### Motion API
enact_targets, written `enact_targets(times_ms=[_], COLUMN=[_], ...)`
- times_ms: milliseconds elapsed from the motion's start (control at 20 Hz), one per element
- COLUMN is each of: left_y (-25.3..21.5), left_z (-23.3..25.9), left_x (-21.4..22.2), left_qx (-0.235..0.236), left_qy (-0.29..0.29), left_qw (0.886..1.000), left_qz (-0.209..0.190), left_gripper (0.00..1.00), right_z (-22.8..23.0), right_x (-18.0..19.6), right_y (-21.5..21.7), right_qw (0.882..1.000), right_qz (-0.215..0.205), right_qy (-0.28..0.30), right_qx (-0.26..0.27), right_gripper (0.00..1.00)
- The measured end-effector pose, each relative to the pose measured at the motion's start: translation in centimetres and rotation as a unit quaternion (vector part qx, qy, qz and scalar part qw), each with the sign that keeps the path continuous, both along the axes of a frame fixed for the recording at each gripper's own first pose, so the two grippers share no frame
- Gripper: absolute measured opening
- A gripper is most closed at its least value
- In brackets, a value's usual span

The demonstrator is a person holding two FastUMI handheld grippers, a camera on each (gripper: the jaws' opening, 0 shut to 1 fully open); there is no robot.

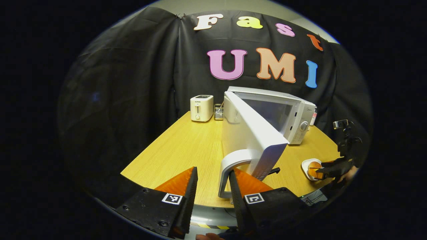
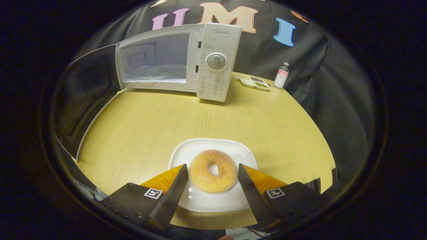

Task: Open the microwave oven with the left hand, put the food in, and close the microwave oven.

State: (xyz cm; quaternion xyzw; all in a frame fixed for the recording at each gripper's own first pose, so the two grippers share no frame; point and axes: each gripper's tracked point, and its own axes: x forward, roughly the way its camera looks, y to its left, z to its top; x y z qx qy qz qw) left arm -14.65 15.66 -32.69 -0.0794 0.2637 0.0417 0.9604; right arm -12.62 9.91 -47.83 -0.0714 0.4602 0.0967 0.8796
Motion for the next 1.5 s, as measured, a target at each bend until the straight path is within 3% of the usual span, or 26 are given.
enact_targets(times_ms=[50,200,400,550,600,650,800,950,1000,1050,1250,1400,1500], left_y=[0.0,0.1,0.2,0.4,0.5,0.4,0.4,0.5,0.6,0.4,0.4,0.6,0.2], left_z=[0.0,0.0,-0.1,-0.1,-0.1,-0.2,-0.1,-0.2,-0.2,-0.2,-0.2,-0.1,0.7], left_x=[0.0,0.0,0.0,0.0,0.0,0.1,0.1,0.0,0.1,0.1,0.1,-0.1,-0.4], left_qx=[-0.001,-0.001,-0.005,-0.006,-0.006,-0.007,-0.008,-0.01,-0.011,-0.014,-0.017,-0.017,-0.03], left_qy=[0.0,-0.001,-0.003,-0.003,-0.003,-0.003,-0.008,-0.008,-0.009,-0.01,-0.011,-0.011,-0.019], left_qw=[1.0,1.0,1.0,1.0,1.0,1.0,1.0,1.0,1.0,1.0,1.0,1.0,0.999], left_qz=[0.0,-0.002,-0.003,-0.002,-0.001,-0.002,-0.003,-0.001,0.0,0.0,-0.002,-0.007,-0.019], left_gripper=[0.53,0.53,0.53,0.53,0.53,0.53,0.53,0.53,0.53,0.53,0.53,0.53,0.53], right_z=[0.0,-0.1,0.7,2.6,3.6,4.6,7.8,9.8,10.0,10.1,9.0,8.0,7.3], right_x=[0.0,0.0,0.2,1.3,2.0,2.8,6.0,9.4,10.3,11.4,14.8,17.0,18.4], right_y=[0.0,0.0,1.1,4.0,5.4,6.8,11.2,15.0,16.2,17.2,20.4,22.2,23.5], right_qw=[1.0,1.0,0.997,0.988,0.982,0.974,0.946,0.917,0.909,0.9,0.876,0.863,0.862], right_qz=[0.0,-0.011,-0.046,-0.075,-0.088,-0.102,-0.141,-0.173,-0.184,-0.197,-0.246,-0.281,-0.288], right_qy=[-0.002,0.006,0.023,0.029,0.031,0.035,0.035,0.031,0.03,0.028,0.023,0.008,-0.003], right_qx=[0.001,0.01,0.058,0.13,0.162,0.198,0.291,0.357,0.373,0.387,0.414,0.421,0.417], right_gripper=[0.87,0.75,0.76,0.76,0.81,0.76,0.76,0.75,0.8,0.75,0.74,0.74,0.74])
